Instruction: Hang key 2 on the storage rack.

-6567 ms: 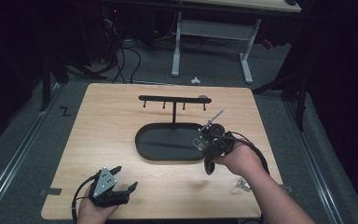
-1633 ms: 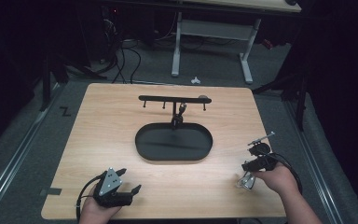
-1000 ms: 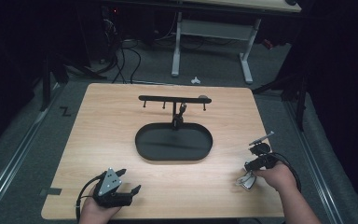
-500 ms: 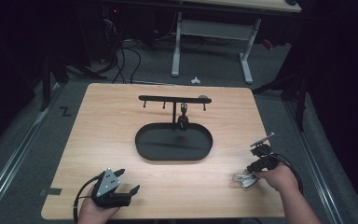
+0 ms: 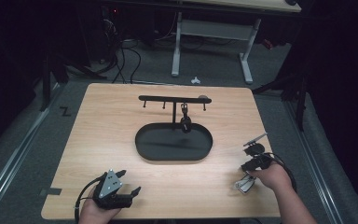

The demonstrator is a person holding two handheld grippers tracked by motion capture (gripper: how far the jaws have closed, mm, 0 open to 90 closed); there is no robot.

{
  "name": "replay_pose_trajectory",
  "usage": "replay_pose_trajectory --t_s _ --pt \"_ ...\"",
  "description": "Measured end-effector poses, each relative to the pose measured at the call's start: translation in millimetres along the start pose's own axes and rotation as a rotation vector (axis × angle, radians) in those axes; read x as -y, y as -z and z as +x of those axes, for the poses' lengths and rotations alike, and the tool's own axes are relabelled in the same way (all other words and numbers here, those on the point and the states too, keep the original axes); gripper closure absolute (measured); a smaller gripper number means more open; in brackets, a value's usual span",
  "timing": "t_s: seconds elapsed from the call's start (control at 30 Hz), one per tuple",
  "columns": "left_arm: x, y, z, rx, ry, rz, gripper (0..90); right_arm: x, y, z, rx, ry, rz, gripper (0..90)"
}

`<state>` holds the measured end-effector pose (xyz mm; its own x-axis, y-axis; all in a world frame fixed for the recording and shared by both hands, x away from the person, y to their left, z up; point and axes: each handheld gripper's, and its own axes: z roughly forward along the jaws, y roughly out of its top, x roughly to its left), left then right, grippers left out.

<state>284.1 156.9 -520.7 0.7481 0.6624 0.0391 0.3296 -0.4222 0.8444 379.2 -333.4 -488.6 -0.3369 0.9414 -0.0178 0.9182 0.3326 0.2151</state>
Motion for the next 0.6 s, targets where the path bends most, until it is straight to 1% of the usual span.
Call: replay_pose_trajectory --t_s 0.03,0.07,0.1,0.13,0.17,0.2,0.23,0.27,0.3,0.33,0.4,0.5,0.6 --pt "0.0 0.0 0.0 0.000 0.000 0.000 20.3 -5.1 -1.2 4.3 0.000 0.017 -0.003 69.0" --pt "-0.1 0.0 0.1 0.000 0.000 -0.001 20.3 -9.0 -1.9 9.0 -0.004 0.016 -0.001 69.0" --pt "-0.1 0.0 0.2 0.000 -0.001 -0.001 20.3 -15.5 -3.6 15.1 -0.006 0.033 -0.004 68.9" --pt "-0.1 0.2 0.5 0.000 -0.001 -0.002 20.3 -19.5 -4.1 18.0 -0.002 0.049 -0.002 68.9" --pt "0.0 0.2 0.8 -0.002 0.001 -0.006 20.3 -24.0 -5.6 23.3 -0.014 0.051 -0.006 68.7" --pt "0.1 0.6 1.4 -0.002 0.001 -0.007 20.3 -28.7 -6.4 26.4 -0.011 0.070 -0.007 68.6" --pt "0.1 1.1 2.0 -0.002 0.003 -0.007 20.3 -32.4 -7.5 30.7 -0.010 0.070 -0.005 67.0" --pt "0.1 1.4 2.2 -0.002 0.004 -0.007 20.3 -36.4 -7.8 34.3 -0.001 0.081 0.001 64.0" --pt "0.1 1.6 2.5 -0.002 0.005 -0.009 20.3 -38.2 -7.1 36.9 0.003 0.077 0.010 62.7" --pt "0.1 1.7 2.7 -0.002 0.005 -0.009 20.3 -39.7 -6.2 38.7 -0.014 0.077 0.004 61.5" --pt "-0.2 1.5 2.7 -0.002 0.003 -0.010 20.3 -40.0 -3.9 39.1 -0.013 0.094 0.013 59.5" --pt "-0.5 1.5 2.4 -0.001 0.000 -0.009 20.3 -35.9 -2.0 35.9 -0.010 0.096 0.034 57.5" --pt "-0.6 1.3 2.3 0.001 -0.001 -0.007 20.3 -29.3 -0.1 30.5 -0.019 0.082 0.044 55.7"
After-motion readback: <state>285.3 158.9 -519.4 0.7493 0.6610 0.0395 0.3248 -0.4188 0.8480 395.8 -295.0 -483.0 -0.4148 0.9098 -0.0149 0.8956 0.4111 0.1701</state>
